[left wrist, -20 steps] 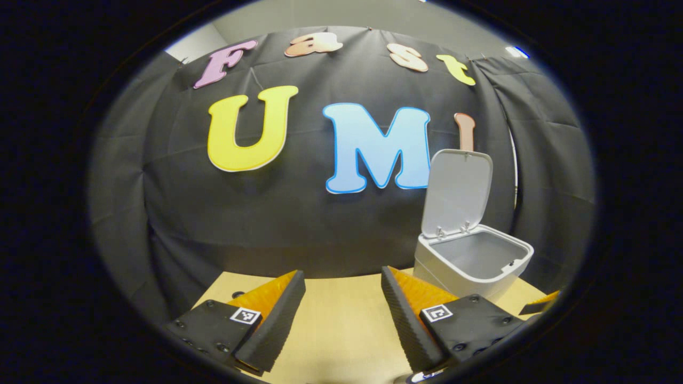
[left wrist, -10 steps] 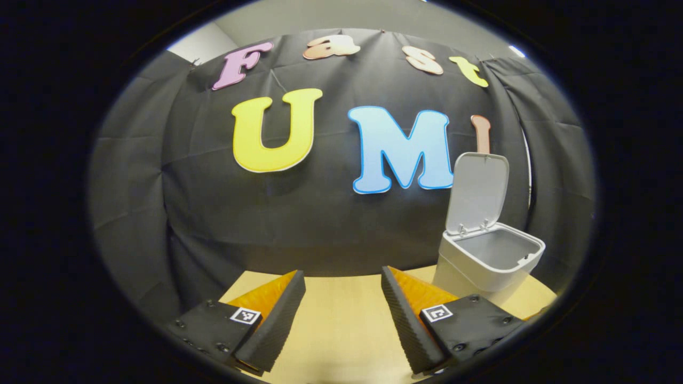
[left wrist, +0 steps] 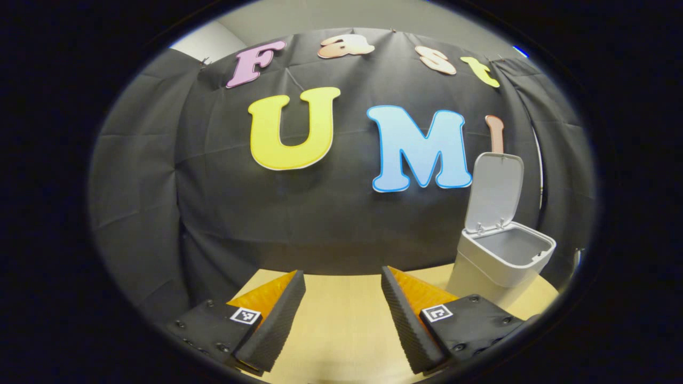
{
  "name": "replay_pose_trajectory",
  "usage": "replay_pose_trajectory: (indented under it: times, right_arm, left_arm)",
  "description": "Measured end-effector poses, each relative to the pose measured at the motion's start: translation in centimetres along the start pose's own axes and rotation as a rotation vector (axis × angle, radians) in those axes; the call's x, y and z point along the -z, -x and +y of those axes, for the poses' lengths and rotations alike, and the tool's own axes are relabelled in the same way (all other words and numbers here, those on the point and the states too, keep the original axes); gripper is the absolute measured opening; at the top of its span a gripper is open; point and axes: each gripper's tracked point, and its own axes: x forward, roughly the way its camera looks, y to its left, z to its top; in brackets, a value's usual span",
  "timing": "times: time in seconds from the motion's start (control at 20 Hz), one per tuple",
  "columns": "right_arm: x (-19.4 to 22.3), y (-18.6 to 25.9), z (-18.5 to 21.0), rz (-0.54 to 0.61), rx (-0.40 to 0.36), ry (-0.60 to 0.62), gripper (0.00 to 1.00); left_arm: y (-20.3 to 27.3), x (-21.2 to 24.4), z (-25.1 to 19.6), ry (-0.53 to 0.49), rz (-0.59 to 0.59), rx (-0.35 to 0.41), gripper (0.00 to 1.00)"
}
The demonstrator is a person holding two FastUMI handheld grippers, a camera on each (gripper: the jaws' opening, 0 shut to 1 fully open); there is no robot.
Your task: Press the lid of the desktop garbage bin to open it, pick up the crumpled paper on the desktop and throw it into the bin, then pick up the pop can on the desktop and drop it into the bin, and finally close the garbage bin lid.
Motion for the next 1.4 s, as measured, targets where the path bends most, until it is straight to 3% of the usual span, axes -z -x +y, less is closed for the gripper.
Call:
replay_pose_trajectory:
  times: [0.7,0.8,0.85,0.95,1.4]
  right_arm:
    - [2.2,-2.7,0.7,0.098,-0.025,0.035,0.92]
    - [2.6,-2.8,0.6,0.113,-0.017,0.043,0.91]
    - [2.5,-2.9,0.6,0.116,-0.021,0.047,0.84]
    - [2.5,-2.8,0.5,0.119,-0.023,0.065,0.86]
    - [-2.1,-0.6,0.4,-0.009,-0.011,0.129,0.84]
  left_arm:
    - [-0.4,0.0,3.3,-0.012,0.004,-0.05,0.94]
    - [-0.4,-0.2,3.5,-0.013,0.003,-0.051,0.94]
    - [-0.4,-0.2,3.5,-0.014,0.004,-0.051,0.94]
    - [-0.4,-0.2,3.4,-0.011,0.005,-0.048,0.94]
    - [0.1,-0.1,2.9,0.008,0.008,-0.037,0.94]
